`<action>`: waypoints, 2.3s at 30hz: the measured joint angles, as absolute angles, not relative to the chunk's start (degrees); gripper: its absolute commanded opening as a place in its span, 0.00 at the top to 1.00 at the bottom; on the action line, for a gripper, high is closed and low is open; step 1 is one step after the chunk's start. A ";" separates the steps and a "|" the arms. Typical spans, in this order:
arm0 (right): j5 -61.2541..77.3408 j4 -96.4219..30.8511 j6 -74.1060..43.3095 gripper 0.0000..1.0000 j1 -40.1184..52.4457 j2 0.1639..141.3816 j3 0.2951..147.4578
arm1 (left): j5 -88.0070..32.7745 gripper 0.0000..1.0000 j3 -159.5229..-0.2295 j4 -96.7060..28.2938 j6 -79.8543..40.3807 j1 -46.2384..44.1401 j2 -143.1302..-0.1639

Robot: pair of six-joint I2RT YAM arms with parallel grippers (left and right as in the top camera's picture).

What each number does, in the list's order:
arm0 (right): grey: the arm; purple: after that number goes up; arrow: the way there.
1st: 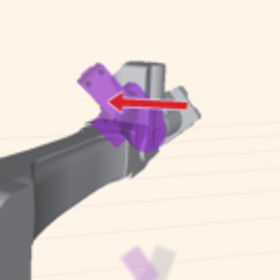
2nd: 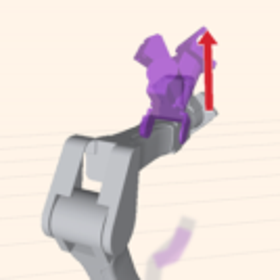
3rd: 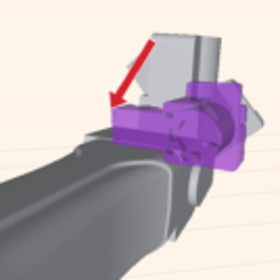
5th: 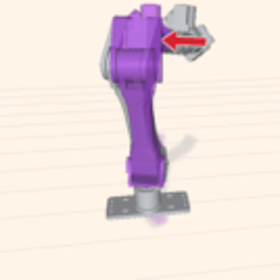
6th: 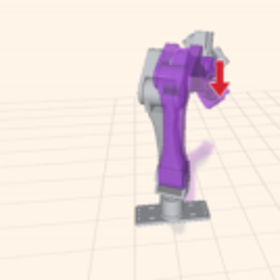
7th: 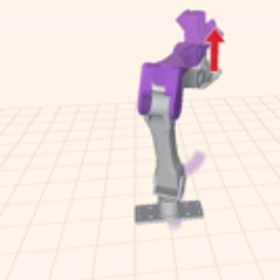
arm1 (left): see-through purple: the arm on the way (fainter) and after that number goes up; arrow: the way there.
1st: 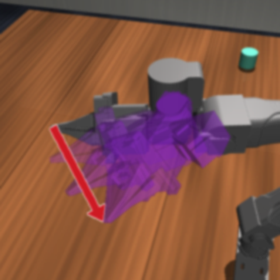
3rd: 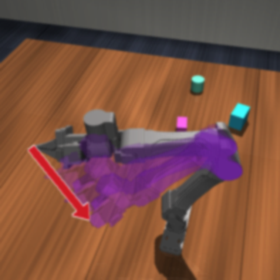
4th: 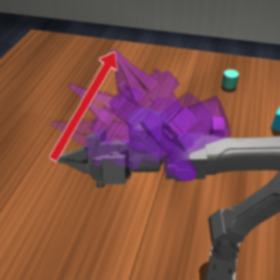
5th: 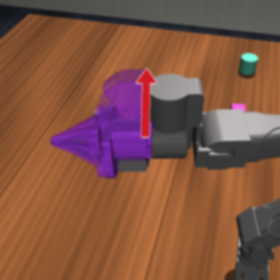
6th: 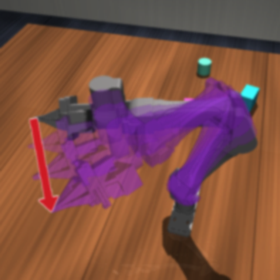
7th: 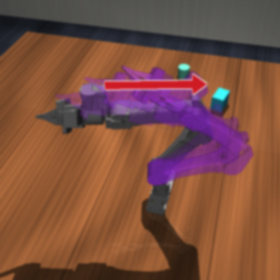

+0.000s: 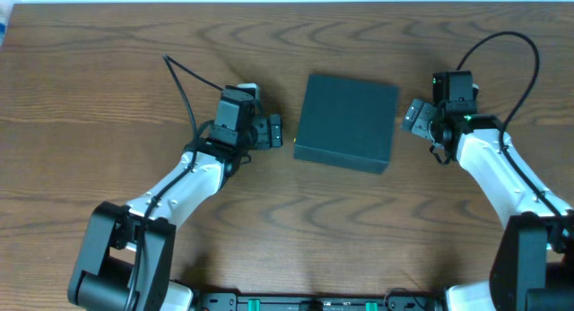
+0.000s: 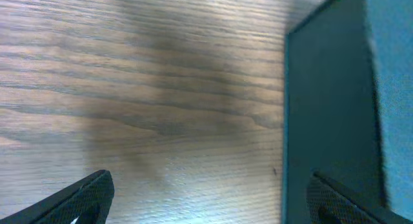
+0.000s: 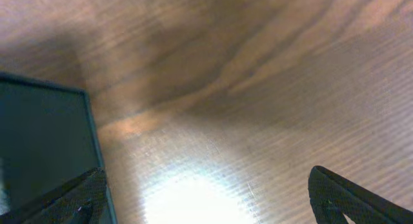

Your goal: Pack container

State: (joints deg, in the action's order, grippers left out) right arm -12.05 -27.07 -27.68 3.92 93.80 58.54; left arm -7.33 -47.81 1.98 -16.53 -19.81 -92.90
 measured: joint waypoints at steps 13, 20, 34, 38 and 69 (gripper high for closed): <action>-8.78 -23.64 -27.68 0.01 3.92 99.00 58.52 | -7.33 0.04 -47.81 1.85 -16.53 -23.40 -94.63; -6.48 -20.71 -27.83 0.01 3.95 101.38 58.52 | -7.33 0.04 -47.81 -1.72 -16.75 -23.79 -94.63; -9.67 -15.73 -28.27 0.01 8.25 101.54 58.61 | -6.35 0.04 -47.81 -3.92 -19.77 -23.83 -94.35; -10.57 -15.51 -28.51 0.01 9.56 101.51 58.85 | -5.39 0.05 -47.81 -5.08 -19.90 -23.83 -93.71; -10.74 -15.14 -30.85 0.01 12.49 101.51 59.09 | 0.64 0.05 -47.81 -8.38 -19.16 -23.83 -91.42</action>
